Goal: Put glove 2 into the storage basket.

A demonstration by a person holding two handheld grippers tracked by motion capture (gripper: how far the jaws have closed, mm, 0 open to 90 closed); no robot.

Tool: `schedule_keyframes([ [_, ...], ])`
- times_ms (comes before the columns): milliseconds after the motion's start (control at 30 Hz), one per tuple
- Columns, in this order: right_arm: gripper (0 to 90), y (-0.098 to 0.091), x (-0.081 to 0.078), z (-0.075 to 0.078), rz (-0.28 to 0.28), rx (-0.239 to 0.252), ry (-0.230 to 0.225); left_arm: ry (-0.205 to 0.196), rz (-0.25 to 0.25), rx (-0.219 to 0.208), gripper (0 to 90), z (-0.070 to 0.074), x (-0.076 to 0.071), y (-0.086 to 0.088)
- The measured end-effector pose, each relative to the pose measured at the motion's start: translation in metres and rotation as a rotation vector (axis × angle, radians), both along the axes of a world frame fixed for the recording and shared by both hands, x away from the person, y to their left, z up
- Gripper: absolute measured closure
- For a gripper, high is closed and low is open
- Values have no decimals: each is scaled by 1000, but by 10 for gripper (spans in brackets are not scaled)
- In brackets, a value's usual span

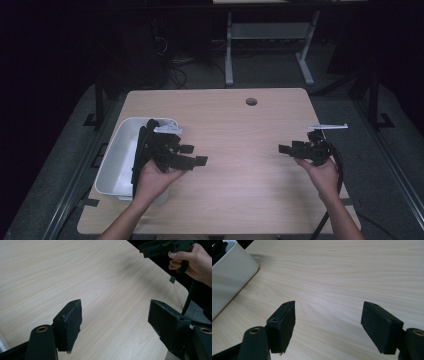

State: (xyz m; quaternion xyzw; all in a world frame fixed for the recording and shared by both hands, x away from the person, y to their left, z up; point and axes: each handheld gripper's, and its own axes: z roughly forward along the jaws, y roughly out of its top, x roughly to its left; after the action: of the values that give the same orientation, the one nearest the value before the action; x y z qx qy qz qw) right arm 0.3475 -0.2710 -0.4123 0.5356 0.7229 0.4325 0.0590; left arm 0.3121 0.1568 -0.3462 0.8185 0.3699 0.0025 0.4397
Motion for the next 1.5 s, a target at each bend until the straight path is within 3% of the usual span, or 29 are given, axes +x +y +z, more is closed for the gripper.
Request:
schedule_keyframes([
  [533, 273, -23, -28, -22, -12, 16, 5, -3, -39, -12, 268, -19, -8, -29],
  [1267, 271, -32, -58, -33, -14, 21, -19, -9, -124, -34, 266, -49, -32, -63],
  [1500, 271, -31, -65, -36, 1, 16, -22, -22, -135, -45, 260, -54, -37, -65],
])
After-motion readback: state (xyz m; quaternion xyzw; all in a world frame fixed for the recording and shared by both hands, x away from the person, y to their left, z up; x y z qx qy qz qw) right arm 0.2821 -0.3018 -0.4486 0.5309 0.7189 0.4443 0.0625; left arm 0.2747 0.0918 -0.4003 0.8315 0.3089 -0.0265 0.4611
